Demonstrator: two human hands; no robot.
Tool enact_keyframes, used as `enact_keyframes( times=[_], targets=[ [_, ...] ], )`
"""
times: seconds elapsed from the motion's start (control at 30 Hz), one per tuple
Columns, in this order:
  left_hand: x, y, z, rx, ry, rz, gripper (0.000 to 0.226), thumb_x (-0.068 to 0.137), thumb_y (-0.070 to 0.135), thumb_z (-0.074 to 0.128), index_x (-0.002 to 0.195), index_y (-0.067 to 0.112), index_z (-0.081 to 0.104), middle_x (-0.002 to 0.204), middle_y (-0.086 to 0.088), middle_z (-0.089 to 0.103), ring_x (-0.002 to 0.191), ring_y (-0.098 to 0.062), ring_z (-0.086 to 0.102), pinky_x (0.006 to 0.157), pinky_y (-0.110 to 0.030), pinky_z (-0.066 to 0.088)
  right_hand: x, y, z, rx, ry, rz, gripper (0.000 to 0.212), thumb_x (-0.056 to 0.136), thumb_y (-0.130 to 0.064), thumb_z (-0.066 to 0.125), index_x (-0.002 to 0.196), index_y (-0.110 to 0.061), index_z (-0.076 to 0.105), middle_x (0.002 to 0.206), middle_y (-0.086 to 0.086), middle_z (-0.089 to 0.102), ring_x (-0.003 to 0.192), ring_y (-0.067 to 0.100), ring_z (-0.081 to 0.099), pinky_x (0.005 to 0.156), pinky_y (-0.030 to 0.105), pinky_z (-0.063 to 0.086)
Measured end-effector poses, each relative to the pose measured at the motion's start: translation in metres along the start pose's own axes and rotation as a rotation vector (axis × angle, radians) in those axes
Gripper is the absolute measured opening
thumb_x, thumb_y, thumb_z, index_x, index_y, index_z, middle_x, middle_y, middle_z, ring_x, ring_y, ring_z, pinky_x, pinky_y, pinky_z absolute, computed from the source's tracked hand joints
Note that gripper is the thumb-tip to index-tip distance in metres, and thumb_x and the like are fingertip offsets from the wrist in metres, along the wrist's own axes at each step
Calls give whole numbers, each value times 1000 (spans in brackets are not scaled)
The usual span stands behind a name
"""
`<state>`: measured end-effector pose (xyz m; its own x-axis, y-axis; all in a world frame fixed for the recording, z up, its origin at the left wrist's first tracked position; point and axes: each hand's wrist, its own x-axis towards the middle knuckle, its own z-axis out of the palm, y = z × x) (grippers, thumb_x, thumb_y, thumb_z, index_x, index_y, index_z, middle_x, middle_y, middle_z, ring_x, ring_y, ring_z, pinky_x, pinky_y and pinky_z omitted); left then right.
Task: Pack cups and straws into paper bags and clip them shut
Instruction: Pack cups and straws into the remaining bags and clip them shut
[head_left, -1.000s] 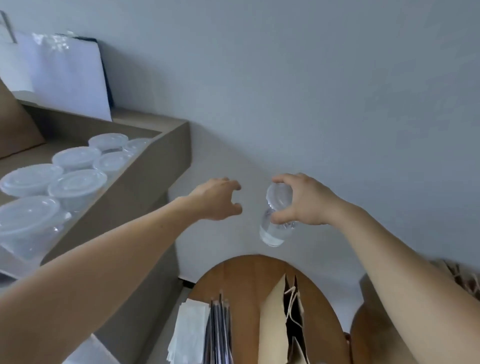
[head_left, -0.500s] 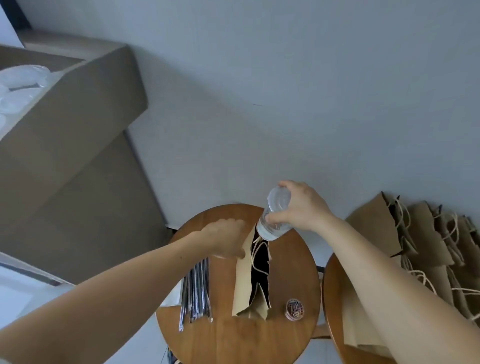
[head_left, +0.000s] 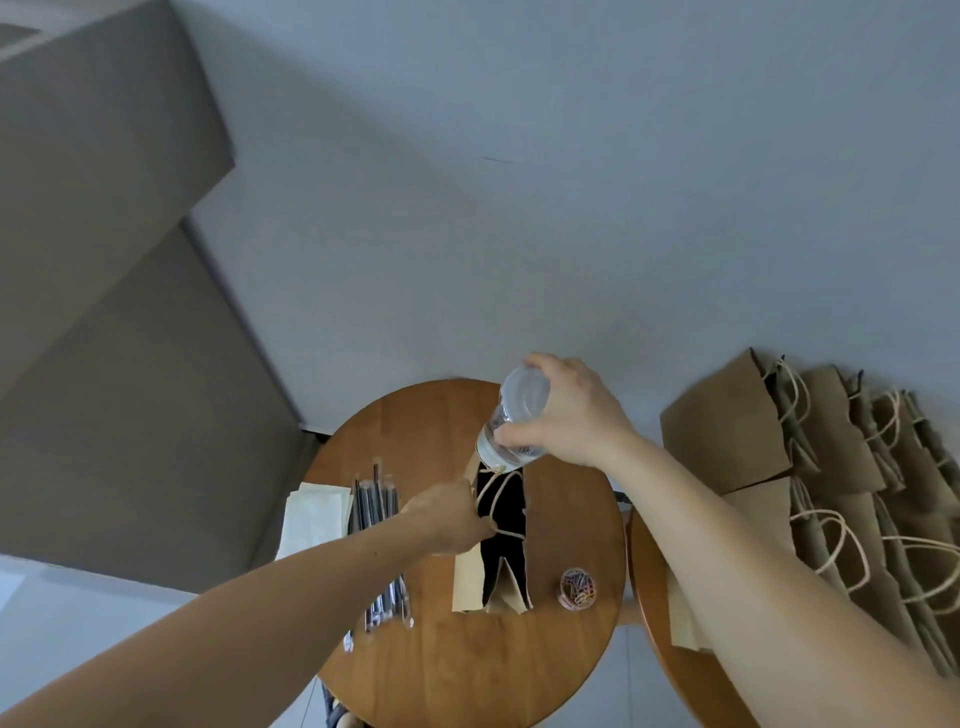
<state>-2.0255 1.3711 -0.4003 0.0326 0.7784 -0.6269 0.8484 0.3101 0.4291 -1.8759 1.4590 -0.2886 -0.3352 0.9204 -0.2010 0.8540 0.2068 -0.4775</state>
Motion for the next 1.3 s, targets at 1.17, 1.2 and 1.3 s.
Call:
enact_keyframes(
  times=[1.17,1.2,1.3],
  targets=[
    [5,-35,-1,-630,-82,-280,16,95,18,50,96,4,58,51,-3,67,54,-20,72,49,-24,56,9,53,206,-567,-470,77,84,83,-39,67,146,-20,16,138,16,33,121,37,45,96,44,46],
    [7,-36,-1,-625,-81,-272,16,95,19,50,96,5,58,51,-2,67,54,-19,71,48,-23,55,10,57,212,-580,-473,59,83,83,-39,65,147,-20,15,139,17,31,121,37,44,96,44,46],
    [11,-40,1,-627,-75,-253,15,95,20,50,97,7,57,52,-1,68,54,-18,71,47,-20,52,11,70,224,-591,-463,30,80,85,-40,61,147,-18,16,139,17,32,121,36,44,96,43,46]
  ],
)
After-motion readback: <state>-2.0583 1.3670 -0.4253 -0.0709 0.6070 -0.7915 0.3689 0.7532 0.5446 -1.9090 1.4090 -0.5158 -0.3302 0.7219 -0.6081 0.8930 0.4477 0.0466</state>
